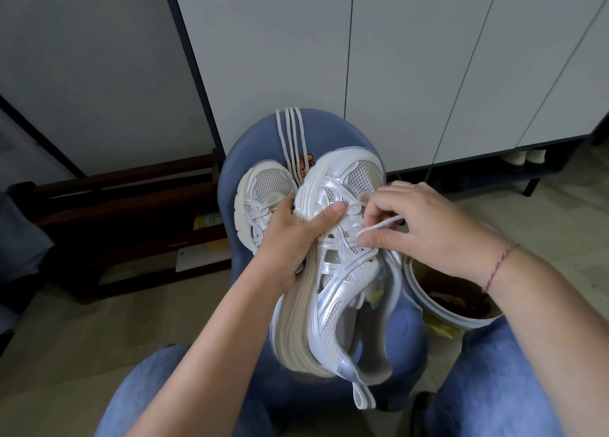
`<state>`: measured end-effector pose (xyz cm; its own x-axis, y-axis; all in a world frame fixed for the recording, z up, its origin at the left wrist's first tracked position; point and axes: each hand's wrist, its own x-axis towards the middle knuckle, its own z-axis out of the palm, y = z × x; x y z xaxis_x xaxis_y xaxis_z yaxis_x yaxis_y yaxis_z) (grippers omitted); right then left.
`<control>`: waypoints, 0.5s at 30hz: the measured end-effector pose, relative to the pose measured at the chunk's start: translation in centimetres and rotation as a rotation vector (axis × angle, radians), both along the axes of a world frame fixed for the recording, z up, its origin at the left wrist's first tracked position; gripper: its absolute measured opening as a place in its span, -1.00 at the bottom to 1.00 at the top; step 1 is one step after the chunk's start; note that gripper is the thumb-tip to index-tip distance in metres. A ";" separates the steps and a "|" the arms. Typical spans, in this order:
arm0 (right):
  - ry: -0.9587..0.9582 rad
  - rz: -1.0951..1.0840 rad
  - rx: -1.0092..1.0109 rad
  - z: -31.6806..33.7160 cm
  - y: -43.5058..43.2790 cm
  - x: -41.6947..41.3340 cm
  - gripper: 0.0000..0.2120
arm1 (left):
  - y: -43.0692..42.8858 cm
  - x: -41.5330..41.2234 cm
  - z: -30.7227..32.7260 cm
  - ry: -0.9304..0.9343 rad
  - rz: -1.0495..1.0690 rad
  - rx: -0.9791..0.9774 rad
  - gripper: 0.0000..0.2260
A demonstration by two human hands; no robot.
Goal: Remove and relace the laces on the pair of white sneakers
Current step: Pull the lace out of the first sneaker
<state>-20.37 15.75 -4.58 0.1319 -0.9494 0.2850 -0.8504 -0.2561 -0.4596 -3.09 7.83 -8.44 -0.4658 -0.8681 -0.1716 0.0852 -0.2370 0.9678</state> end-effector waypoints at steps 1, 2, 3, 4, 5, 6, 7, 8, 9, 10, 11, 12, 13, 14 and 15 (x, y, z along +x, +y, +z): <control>0.020 -0.005 -0.003 -0.1 -0.1 0.1 -0.74 | 0.0 0.0 0.1 0.005 0.004 0.001 -0.50; 0.014 0.000 -0.021 -0.2 -0.1 0.4 -0.77 | 0.0 0.0 0.1 0.007 0.004 0.000 -0.51; -0.034 0.010 -0.038 -0.3 -0.1 0.6 -0.79 | 0.0 0.0 0.1 0.006 0.002 -0.003 -0.50; -0.117 0.019 -0.050 -0.2 -0.1 0.8 -0.80 | 0.0 -0.1 0.1 0.004 0.000 -0.007 -0.49; -0.213 0.012 -0.064 -0.1 -0.1 0.9 -0.79 | 0.0 0.0 0.2 0.003 -0.006 -0.005 -0.46; -0.311 -0.017 -0.088 0.1 0.0 0.9 -0.80 | 0.0 0.0 0.2 0.001 -0.015 -0.001 -0.43; -0.407 -0.070 -0.127 0.4 0.0 0.8 -0.81 | -0.1 0.1 0.3 -0.002 -0.024 0.002 -0.41; -0.480 -0.144 -0.179 0.5 -0.1 0.4 -0.82 | -0.1 0.1 0.3 -0.004 -0.033 -0.003 -0.42; -0.517 -0.222 -0.230 0.6 -0.2 -0.1 -0.82 | -0.1 0.2 0.3 -0.003 -0.039 -0.011 -0.45; -0.508 -0.281 -0.253 0.6 -0.4 -0.8 -0.82 | -0.1 0.2 0.3 0.002 -0.041 -0.014 -0.47; -0.464 -0.309 -0.241 0.4 -0.5 -1.3 -0.83 | -0.1 0.3 0.3 0.008 -0.039 -0.012 -0.48; -0.406 -0.311 -0.200 0.2 -0.5 -1.6 -0.85 | -0.1 0.3 0.3 0.011 -0.038 -0.008 -0.47; -0.351 -0.291 -0.160 0.1 -0.6 -1.6 -0.89 | -0.1 0.3 0.3 0.009 -0.035 -0.005 -0.44; -0.312 -0.255 -0.143 0.0 -0.5 -1.4 -0.94 | -0.1 0.3 0.3 0.004 -0.031 -0.004 -0.40; -0.280 -0.208 -0.148 -0.1 -0.5 -1.1 -0.97 | -0.2 0.4 0.3 0.003 -0.025 -0.003 -0.35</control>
<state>-21.48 15.27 -4.63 -0.1621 -0.8933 0.4191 -0.7378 -0.1723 -0.6526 -2.73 7.67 -8.13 -0.4875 -0.8568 -0.1681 0.0819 -0.2365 0.9682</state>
